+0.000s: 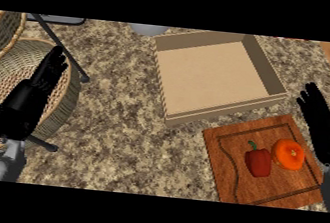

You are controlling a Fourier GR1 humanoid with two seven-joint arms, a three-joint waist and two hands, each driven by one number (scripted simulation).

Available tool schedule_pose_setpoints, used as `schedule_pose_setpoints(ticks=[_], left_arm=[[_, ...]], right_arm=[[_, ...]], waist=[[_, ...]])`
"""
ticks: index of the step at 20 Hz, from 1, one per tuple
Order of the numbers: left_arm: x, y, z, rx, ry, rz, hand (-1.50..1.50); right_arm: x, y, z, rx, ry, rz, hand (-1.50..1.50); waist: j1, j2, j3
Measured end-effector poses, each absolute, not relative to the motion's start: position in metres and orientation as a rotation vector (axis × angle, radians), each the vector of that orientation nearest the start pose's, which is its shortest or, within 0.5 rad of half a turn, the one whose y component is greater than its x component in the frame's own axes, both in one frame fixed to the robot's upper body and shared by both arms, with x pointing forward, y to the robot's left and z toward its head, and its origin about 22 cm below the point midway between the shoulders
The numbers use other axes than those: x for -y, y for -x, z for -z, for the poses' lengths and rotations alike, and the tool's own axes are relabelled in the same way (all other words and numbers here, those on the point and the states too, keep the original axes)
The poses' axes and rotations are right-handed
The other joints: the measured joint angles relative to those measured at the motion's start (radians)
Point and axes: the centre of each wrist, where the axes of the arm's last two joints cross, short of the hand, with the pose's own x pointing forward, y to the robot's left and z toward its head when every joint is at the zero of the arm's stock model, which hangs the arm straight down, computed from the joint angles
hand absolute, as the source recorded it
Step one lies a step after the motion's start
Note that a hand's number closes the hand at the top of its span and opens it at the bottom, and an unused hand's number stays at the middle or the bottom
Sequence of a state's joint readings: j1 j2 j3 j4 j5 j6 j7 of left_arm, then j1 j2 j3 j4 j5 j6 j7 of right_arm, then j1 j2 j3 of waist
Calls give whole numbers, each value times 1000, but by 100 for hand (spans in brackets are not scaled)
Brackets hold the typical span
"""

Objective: Pick the bell pepper from the cutting board and place it in the cardboard box

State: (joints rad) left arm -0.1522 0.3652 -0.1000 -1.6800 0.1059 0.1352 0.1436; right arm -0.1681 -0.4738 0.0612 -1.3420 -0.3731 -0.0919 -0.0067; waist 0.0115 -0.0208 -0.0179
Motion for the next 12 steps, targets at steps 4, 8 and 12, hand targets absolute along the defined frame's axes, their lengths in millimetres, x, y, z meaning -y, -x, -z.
schedule_pose_setpoints(ticks=[4,8,12], left_arm=[[-269,-268,-83,1710,-183,276,0],[-272,-269,-83,1732,-192,394,0],[-277,-273,-77,1734,-157,460,0]], right_arm=[[349,-283,-84,1673,183,-125,-150],[372,-280,-150,1820,358,-350,-150],[396,-255,-159,1860,460,-514,-150]], waist=[[-23,7,12],[-52,7,11],[-52,13,15]])
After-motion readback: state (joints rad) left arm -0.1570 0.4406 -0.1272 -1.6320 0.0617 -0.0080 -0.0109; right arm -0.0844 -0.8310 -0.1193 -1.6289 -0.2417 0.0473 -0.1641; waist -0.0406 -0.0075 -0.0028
